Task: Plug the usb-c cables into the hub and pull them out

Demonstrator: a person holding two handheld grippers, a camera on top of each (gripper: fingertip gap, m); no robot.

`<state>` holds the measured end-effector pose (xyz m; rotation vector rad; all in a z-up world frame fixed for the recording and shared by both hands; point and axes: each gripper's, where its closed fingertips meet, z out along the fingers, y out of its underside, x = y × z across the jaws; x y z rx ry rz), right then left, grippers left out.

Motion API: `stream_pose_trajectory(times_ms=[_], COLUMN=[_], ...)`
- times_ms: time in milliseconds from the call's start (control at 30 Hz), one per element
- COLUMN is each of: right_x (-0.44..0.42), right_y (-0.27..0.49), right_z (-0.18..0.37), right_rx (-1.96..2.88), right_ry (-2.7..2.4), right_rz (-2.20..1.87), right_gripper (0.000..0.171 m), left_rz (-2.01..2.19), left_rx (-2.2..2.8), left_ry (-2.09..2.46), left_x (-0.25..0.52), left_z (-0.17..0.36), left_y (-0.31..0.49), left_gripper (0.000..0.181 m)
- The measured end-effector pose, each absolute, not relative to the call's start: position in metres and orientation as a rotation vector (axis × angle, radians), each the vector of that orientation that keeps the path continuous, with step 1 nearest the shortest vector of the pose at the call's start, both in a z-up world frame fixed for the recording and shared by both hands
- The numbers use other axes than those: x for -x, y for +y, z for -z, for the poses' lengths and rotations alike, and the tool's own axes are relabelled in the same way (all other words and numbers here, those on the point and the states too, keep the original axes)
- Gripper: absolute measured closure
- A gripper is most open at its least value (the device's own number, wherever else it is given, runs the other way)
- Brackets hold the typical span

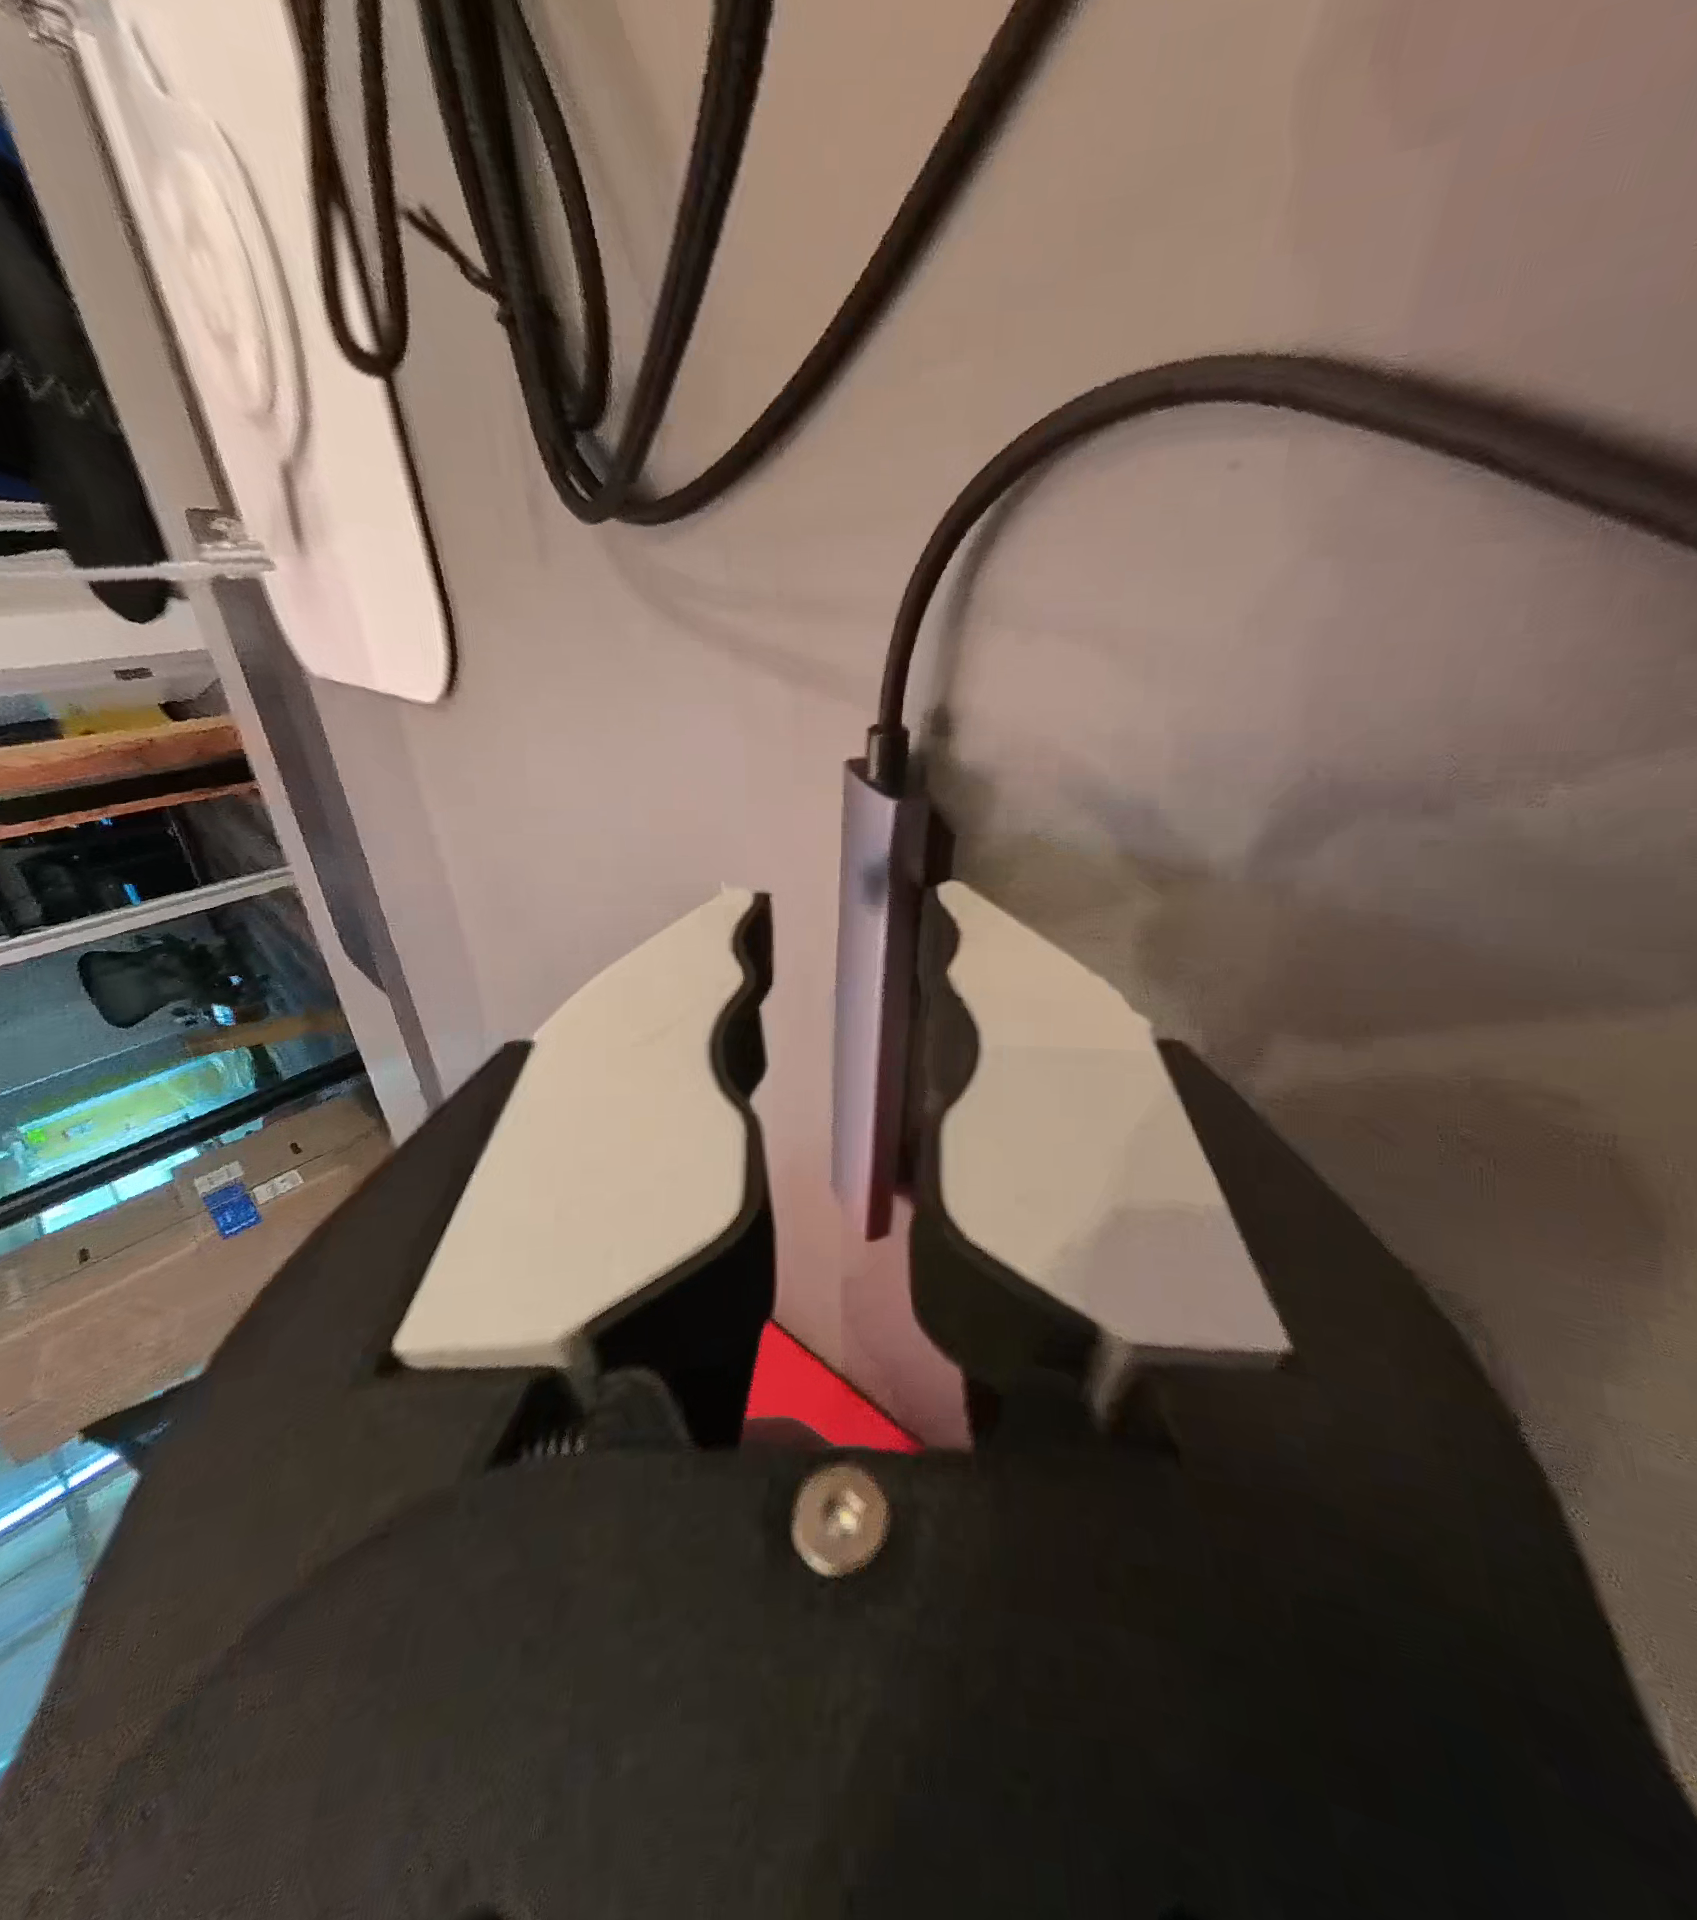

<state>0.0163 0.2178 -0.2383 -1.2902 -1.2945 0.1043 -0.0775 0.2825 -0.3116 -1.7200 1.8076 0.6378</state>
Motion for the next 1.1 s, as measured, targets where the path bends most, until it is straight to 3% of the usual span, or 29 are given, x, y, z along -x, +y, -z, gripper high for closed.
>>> stream_pose_trajectory(times_ms=[133, 500, 900, 1100], right_x=[-0.016, -0.032, -0.037, -0.024], right_y=[0.220, 0.227, 0.237, 0.227], right_z=[0.238, 0.232, 0.209, 0.183], right_rx=[1.290, 1.322, 1.353, 1.242], right_ry=[-1.282, -1.194, -1.218, -1.333], right_rz=[-0.116, -0.089, 0.034, 0.119], right_gripper=[0.167, 0.166, 0.167, 0.166], left_rz=[-0.664, -0.710, -0.497, -0.482], left_rx=[1.770, 1.591, 1.192, 0.939], left_ry=[1.844, 1.732, 1.521, 1.587], left_x=[0.076, 0.067, 0.029, 0.014], left_z=[0.317, 0.310, 0.197, 0.174], left_y=[0.290, 0.302, 0.246, 0.214], left_gripper=[0.170, 0.172, 0.172, 0.173])
